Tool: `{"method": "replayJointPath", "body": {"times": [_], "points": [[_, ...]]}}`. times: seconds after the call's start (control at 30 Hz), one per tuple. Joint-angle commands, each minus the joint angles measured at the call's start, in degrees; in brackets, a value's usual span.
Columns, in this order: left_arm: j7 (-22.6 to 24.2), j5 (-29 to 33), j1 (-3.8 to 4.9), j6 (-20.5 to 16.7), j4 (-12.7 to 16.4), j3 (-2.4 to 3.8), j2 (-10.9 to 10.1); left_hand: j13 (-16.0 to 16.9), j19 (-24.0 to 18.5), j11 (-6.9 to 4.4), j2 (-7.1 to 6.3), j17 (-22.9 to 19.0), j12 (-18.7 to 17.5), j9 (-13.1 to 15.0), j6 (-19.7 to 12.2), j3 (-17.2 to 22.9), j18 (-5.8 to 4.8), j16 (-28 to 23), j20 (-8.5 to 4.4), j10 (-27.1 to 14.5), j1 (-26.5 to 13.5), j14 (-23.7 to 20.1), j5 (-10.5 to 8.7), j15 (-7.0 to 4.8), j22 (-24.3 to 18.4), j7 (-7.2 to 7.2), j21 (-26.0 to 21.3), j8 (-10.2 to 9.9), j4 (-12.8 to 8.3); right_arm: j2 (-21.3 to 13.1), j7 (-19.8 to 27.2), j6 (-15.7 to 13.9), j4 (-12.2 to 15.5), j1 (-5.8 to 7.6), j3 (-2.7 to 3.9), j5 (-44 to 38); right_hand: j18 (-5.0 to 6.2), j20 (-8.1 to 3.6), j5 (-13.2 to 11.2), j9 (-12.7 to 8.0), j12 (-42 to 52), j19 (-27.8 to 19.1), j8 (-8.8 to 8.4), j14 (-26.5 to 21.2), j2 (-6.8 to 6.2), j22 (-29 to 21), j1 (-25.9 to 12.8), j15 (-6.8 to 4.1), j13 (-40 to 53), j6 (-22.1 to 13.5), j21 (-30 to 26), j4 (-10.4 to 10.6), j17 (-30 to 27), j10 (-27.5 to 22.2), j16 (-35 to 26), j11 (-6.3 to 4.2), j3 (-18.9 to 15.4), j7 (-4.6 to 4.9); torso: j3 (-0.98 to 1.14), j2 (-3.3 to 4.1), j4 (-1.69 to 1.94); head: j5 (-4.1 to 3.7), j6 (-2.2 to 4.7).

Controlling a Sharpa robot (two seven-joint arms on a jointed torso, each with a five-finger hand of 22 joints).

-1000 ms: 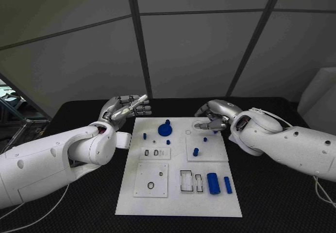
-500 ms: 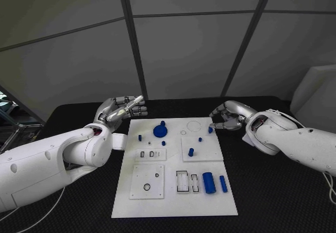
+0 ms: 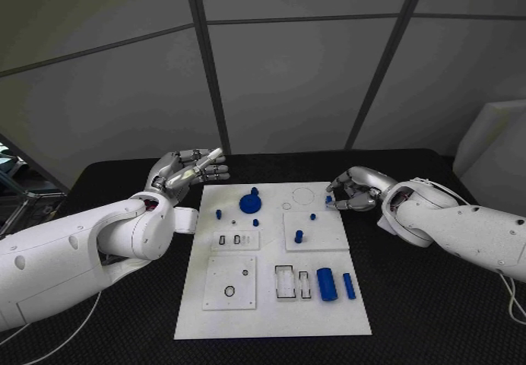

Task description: Assemble the parts on the task board

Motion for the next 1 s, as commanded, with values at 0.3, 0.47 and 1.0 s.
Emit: {"method": "replayJointPath", "body": {"times": [0.3, 0.47, 1.0], "points": [[0.41, -0.06, 0.06, 0.46, -0.04, 0.06, 0.17, -0.08, -0.39, 0.02, 0.37, 0.07, -0.20, -0.05, -0.37, 0.07, -0.94, -0.18, 0.14, -0.22, -0.04, -0.05, -0.25, 0.31, 0.10, 1.79, 0.19, -0.28, -0.27, 1.17, 0.85, 1.75, -1.55, -0.02, 0.04, -0.49, -0.66, -0.28, -0.28, 0.18, -0.05, 0.26, 0.94, 6.15, 1.29, 1.99, 1.63, -0.38, 1.52, 1.33, 0.18, -1.05, 14.99, 0.17, 0.22, -0.28, 0.36, -0.08, -0.02, 0.01, 0.01, -0.02, -0.13], [0.39, -0.06, 0.06, 0.44, -0.06, 0.06, 0.14, -0.08, -0.39, 0.02, 0.37, 0.07, -0.20, -0.05, -0.37, 0.07, -0.94, -0.18, 0.14, -0.22, -0.04, -0.05, -0.25, 0.31, 0.10, 1.79, 0.19, -0.28, -0.27, 1.58, 0.69, 2.29, -1.97, -0.07, 0.04, -0.89, -0.67, -0.45, -0.92, 0.34, 0.25, 0.33, 1.64, 6.15, 1.94, 2.09, 2.10, -0.59, 1.92, 2.82, 0.22, -1.56, 15.01, 0.53, 0.23, -0.55, 0.78, -0.38, -0.04, -0.02, 0.00, 0.05, -0.20], [0.34, -0.06, 0.06, 0.35, -0.01, 0.06, 0.05, -0.06, -0.47, 0.01, 0.40, 0.10, -0.19, -0.03, -0.32, 0.07, -0.93, -0.21, 0.15, -0.18, -0.02, -0.05, -0.25, 0.32, 0.11, 1.77, 0.23, -0.29, -0.38, 1.96, 0.32, 2.30, -2.30, -0.16, 0.04, -1.24, -0.70, -0.89, -0.98, 0.52, 0.63, 0.44, 2.69, 6.17, 2.63, 2.24, 1.76, -1.11, 2.43, 5.42, 0.27, -1.79, 15.09, 1.03, 0.26, -1.17, 1.24, -1.12, 0.00, -0.03, -0.01, 0.00, -0.32]]}}
